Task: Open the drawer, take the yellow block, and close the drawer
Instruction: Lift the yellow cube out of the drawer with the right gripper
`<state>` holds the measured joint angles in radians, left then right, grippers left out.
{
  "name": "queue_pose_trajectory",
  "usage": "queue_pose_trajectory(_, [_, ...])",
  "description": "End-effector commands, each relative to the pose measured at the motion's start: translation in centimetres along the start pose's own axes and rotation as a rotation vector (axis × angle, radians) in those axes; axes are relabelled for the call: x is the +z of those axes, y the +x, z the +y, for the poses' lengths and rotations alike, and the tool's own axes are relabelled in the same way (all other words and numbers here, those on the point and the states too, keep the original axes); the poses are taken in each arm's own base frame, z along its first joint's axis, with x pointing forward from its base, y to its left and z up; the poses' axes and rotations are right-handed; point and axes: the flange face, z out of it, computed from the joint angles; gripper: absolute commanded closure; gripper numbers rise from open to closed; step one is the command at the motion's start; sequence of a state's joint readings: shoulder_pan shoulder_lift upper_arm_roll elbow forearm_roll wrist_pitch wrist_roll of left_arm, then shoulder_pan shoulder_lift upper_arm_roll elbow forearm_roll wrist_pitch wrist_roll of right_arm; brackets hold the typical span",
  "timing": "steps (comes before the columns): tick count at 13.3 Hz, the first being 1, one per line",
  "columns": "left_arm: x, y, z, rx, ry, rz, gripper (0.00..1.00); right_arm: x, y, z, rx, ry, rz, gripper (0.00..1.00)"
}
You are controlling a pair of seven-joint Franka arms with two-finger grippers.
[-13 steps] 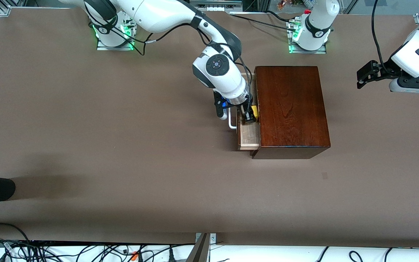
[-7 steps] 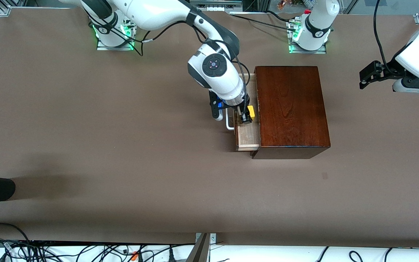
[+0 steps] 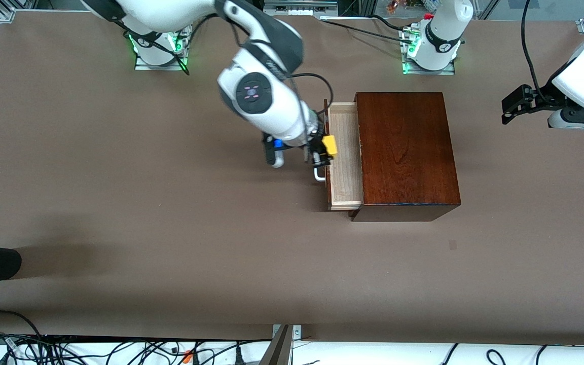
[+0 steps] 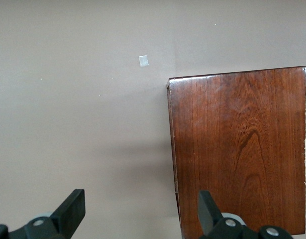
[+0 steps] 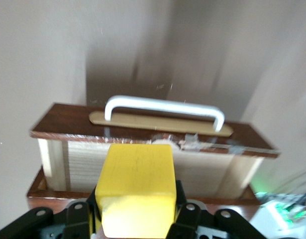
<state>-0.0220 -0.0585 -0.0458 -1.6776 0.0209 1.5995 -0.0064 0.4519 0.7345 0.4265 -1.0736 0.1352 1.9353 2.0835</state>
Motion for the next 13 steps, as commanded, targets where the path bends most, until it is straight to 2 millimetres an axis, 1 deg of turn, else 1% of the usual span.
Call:
queue_pose_trajectory(1, [-0.7, -0.1, -0.3, 0.023, -0.005, 0.010, 0.00, -7.1, 3.3, 1.0, -0.164, -0.076, 0.042, 0.80])
queue_pose_trajectory(2, [-0.4, -0.1, -0.2, 0.026, -0.006, -0.008, 0.00, -9.3, 5.8, 1.2, -0.249, -0.135, 0.071, 0.80])
queue_pose_trajectory(4, [1.0, 0.2, 0.5, 0.038, -0.009, -0.054, 0.00, -14.6, 11.6, 1.9, -0.436, -0.241, 0.108, 0.80])
queue_pose_trajectory(5, [1.8, 0.1, 1.2, 0.054, -0.009, -0.096, 0.00, -17.3, 14.2, 2.3, -0.521, -0.265, 0.121, 0.80])
queue_pose_trajectory(6, [3.6, 0.3, 2.0, 0.072, -0.021, -0.168, 0.00, -19.4, 17.6, 2.6, -0.613, -0.308, 0.150, 0.80])
queue_pose_trajectory(7, [4.9, 0.5, 4.0, 0.107, -0.023, -0.208, 0.00, -21.2, 21.2, 3.0, -0.697, -0.351, 0.180, 0.80])
queue_pose_trajectory(8, [6.0, 0.8, 6.5, 0.152, -0.029, -0.229, 0.00, -22.6, 24.8, 3.5, -0.774, -0.383, 0.192, 0.80])
queue_pose_trajectory(9, [6.7, 0.8, 9.2, 0.202, -0.026, -0.243, 0.00, -24.6, 28.4, 4.3, -0.856, -0.394, 0.193, 0.80])
queue_pose_trajectory(10, [6.5, 0.8, 12.2, 0.272, -0.026, -0.235, 0.00, -26.0, 31.5, 4.7, -0.923, -0.408, 0.195, 0.80])
queue_pose_trajectory(11, [7.2, 1.1, 15.8, 0.372, -0.029, -0.242, 0.00, -27.2, 34.1, 4.9, -0.987, -0.427, 0.211, 0.80])
queue_pose_trajectory(12, [7.1, 1.1, 18.8, 0.445, -0.033, -0.234, 0.00, -28.0, 36.1, 4.8, -1.060, -0.438, 0.222, 0.80])
queue_pose_trajectory(13, [7.5, 0.7, 21.7, 0.514, -0.044, -0.237, 0.00, -28.2, 38.6, 4.8, -1.118, -0.444, 0.222, 0.80])
